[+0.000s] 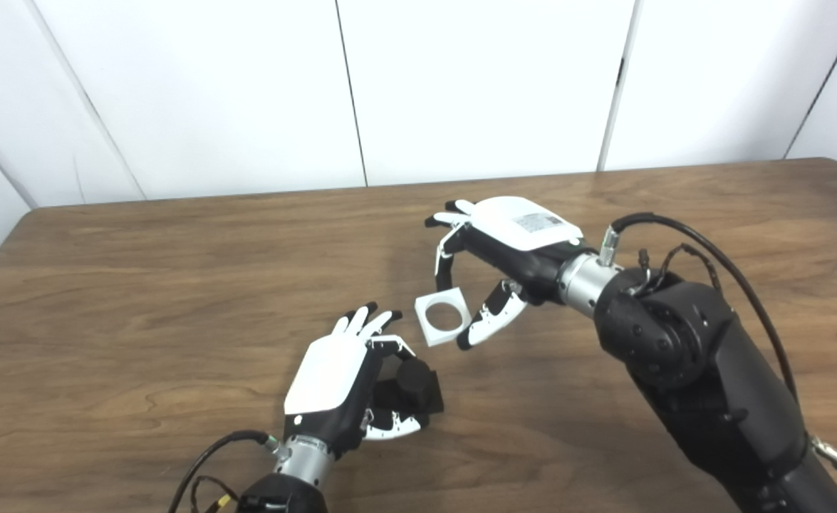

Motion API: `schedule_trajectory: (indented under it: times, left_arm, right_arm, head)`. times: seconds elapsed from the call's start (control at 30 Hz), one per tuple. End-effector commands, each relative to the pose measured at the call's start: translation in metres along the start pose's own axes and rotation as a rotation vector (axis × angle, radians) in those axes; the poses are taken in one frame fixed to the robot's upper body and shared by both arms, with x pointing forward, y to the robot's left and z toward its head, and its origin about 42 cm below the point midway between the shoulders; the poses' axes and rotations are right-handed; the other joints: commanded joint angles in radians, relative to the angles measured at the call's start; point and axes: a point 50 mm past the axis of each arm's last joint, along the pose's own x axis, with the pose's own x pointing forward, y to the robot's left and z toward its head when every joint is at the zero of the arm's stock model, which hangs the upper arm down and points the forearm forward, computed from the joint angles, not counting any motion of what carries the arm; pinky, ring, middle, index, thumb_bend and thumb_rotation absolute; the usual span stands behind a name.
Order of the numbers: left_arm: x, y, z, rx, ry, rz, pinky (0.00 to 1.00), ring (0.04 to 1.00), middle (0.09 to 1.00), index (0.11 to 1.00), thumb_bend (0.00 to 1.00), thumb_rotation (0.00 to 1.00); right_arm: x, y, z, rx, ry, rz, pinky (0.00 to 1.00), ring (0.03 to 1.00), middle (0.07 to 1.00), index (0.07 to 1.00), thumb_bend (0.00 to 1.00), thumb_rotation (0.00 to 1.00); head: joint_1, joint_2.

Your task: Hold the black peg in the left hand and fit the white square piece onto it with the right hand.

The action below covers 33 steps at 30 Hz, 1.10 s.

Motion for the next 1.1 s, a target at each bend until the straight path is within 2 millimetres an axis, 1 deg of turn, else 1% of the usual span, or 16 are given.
schedule_trajectory:
  times: [0.0,0.63,1.07]
  left_arm:
    - [0.005,0.008,0.006,0.006,-0.027,0.039,1.00,1.000,0.924,0.492,0.51,0.08]
    - [0.008,0.009,0.005,0.019,-0.019,0.038,0.99,1.000,0.923,0.492,0.51,0.08]
    - [0.011,0.010,0.005,0.015,-0.016,0.042,0.99,1.000,0.920,0.491,0.51,0.08]
  right_arm:
    - [-0.001,-0.013,0.008,-0.032,-0.029,-0.052,1.00,1.000,0.933,0.490,0.52,0.15]
    - [-0.002,-0.003,0.017,-0.001,-0.064,-0.008,1.00,1.000,0.930,0.490,0.52,0.16]
    - [-0.008,0.004,0.024,0.019,-0.078,0.029,1.00,1.000,0.935,0.491,0.52,0.16]
  head:
    - [0.000,0.001]
    - [0.004,0.012]
    - [0.002,0.015]
